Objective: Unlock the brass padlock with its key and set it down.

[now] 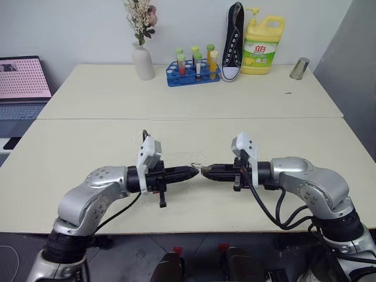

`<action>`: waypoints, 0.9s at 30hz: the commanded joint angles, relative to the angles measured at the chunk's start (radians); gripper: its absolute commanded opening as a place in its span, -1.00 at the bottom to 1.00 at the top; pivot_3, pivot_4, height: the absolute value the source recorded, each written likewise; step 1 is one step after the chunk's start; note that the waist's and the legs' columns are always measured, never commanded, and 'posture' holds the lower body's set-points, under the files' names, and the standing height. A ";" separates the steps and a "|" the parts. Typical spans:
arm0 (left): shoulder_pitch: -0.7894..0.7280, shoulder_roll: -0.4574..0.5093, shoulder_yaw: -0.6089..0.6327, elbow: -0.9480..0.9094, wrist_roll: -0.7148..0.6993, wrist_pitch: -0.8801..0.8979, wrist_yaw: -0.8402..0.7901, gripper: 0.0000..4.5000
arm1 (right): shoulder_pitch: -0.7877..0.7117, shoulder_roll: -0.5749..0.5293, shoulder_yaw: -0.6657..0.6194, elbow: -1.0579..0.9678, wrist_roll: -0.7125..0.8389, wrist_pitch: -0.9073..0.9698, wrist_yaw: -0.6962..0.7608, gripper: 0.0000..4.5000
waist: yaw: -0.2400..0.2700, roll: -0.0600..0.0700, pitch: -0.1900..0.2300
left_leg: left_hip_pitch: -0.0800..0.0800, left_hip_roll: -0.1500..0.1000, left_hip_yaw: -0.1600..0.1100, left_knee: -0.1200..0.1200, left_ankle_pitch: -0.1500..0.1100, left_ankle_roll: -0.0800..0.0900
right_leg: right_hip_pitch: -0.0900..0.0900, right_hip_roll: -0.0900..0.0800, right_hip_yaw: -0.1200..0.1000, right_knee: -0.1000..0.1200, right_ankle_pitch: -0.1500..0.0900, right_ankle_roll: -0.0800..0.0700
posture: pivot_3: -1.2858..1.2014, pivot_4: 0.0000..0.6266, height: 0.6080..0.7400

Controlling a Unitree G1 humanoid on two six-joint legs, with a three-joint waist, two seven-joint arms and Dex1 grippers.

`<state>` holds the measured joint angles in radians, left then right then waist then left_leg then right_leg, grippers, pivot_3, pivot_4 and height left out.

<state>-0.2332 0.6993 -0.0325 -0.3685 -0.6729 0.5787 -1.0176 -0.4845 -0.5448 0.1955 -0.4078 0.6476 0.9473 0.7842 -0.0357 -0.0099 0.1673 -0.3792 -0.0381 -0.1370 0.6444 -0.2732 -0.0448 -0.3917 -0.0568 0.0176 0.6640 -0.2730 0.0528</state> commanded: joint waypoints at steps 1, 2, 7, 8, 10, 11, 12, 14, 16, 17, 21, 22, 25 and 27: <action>0.056 0.077 -0.008 -0.047 0.166 -0.193 -0.056 -1.00 | -0.008 -0.001 -0.019 -0.012 0.017 0.011 0.002 -0.95 | 0.002 0.000 0.000 | 0.000 0.000 0.000 0.000 0.000 0.000 | 0.000 0.000 0.000 0.000 0.000 0.000 | 0.03 -0.52 1.00; 0.085 0.100 -0.023 -0.030 0.241 -0.307 -0.085 -1.00 | -0.008 0.001 -0.024 -0.008 0.027 0.024 -0.001 -0.95 | 0.003 0.000 0.000 | 0.000 0.000 0.000 0.000 0.000 0.000 | 0.000 0.000 0.000 0.000 0.000 0.000 | 0.03 -0.52 1.00; 0.131 0.049 -0.021 0.118 0.445 -0.720 -0.043 -0.76 | -0.014 0.019 -0.025 0.026 0.043 0.074 -0.015 -0.95 | 0.009 0.000 0.000 | -0.001 0.000 0.001 0.000 0.000 0.000 | 0.000 -0.001 0.000 -0.001 0.000 0.000 | 0.03 -0.52 1.00; 0.134 0.032 -0.017 0.146 0.473 -0.794 -0.028 -0.61 | -0.015 0.023 -0.023 0.032 0.045 0.084 -0.016 -0.95 | 0.010 0.000 0.000 | -0.001 0.000 0.000 0.000 0.000 0.000 | 0.000 -0.001 0.000 -0.002 0.000 0.000 | 0.03 -0.52 1.00; 0.171 0.013 -0.003 0.191 0.513 -0.948 -0.012 -0.34 | -0.020 0.038 -0.006 0.066 0.046 0.120 -0.022 -0.95 | 0.009 0.000 0.000 | -0.001 0.000 0.000 0.000 0.000 0.000 | 0.000 -0.001 0.000 -0.002 0.000 0.000 | 0.03 -0.52 1.00; 0.190 0.011 0.004 0.206 0.519 -1.002 -0.010 -0.14 | -0.024 0.042 0.007 0.083 0.040 0.132 -0.024 -0.95 | 0.008 0.000 0.000 | -0.001 0.000 0.001 0.000 0.000 0.000 | 0.000 -0.001 0.000 -0.002 0.000 0.000 | 0.03 -0.52 1.00; 0.216 0.011 0.016 0.217 0.520 -1.051 -0.005 0.01 | -0.035 0.054 0.021 0.118 0.031 0.142 -0.027 -0.95 | 0.006 0.000 0.000 | -0.002 0.000 0.001 0.000 0.000 0.000 | -0.001 -0.002 0.000 -0.002 0.000 0.000 | 0.03 -0.52 1.00; 0.254 0.020 0.029 0.230 0.515 -1.104 -0.001 0.25 | -0.058 0.075 0.039 0.179 0.023 0.161 -0.027 -0.95 | 0.002 0.000 0.000 | -0.001 0.000 0.001 -0.001 0.000 0.000 | -0.002 -0.002 0.001 -0.002 0.000 0.000 | 0.03 -0.52 1.00; 0.266 0.019 0.036 0.241 0.517 -1.129 0.012 0.49 | -0.075 0.089 0.047 0.217 0.018 0.166 -0.025 -0.95 | 0.005 0.001 0.001 | -0.002 0.000 0.001 -0.001 0.000 0.000 | -0.002 -0.001 0.001 -0.001 0.000 0.000 | 0.03 -0.52 1.00; 0.268 0.015 0.040 0.246 0.520 -1.137 0.021 0.59 | -0.083 0.093 0.050 0.233 0.012 0.165 -0.023 -0.95 | 0.004 0.001 0.001 | -0.002 0.000 0.001 -0.001 0.000 0.000 | -0.002 -0.001 0.000 -0.001 0.000 0.000 | 0.03 -0.52 1.00; 0.278 0.015 0.042 0.278 0.543 -1.192 0.050 0.98 | -0.140 0.107 0.106 0.360 -0.041 0.149 0.018 -0.95 | 0.005 0.001 0.001 | -0.002 -0.001 0.001 0.000 0.000 0.000 | -0.002 -0.001 0.000 0.000 0.000 0.000 | 0.03 -0.52 1.00; 0.279 0.010 0.039 0.276 0.534 -1.168 0.059 0.98 | -0.165 0.109 0.133 0.416 -0.076 0.121 0.029 -0.95 | 0.004 0.001 0.001 | -0.002 -0.001 0.001 0.000 0.000 0.000 | -0.002 -0.001 0.000 0.000 0.000 0.000 | 0.03 -0.52 1.00; 0.275 0.001 0.031 0.273 0.532 -1.141 0.079 1.00 | -0.208 0.109 0.169 0.509 -0.150 0.054 0.049 -0.63 | 0.003 0.001 0.001 | -0.001 -0.001 0.001 0.000 0.000 0.000 | -0.002 -0.001 0.000 0.000 0.000 0.000 | 0.03 -0.52 1.00; 0.271 -0.010 0.025 0.261 0.523 -1.078 0.099 1.00 | -0.228 0.095 0.158 0.532 -0.175 0.021 0.063 -0.36 | 0.003 0.001 0.001 | -0.002 -0.001 0.001 0.000 0.000 0.000 | -0.002 -0.001 0.000 0.000 0.000 0.000 | 0.03 -0.52 1.00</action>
<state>0.0418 0.6974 -0.0072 -0.0810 -0.1349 -0.5362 -0.9432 -0.6834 -0.4363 0.3687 0.1191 0.4991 1.0092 0.8342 -0.0327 -0.0089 0.1680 -0.3808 -0.0387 -0.1360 0.6440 -0.2734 -0.0447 -0.3942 -0.0577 0.0175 0.6642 -0.2729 0.0525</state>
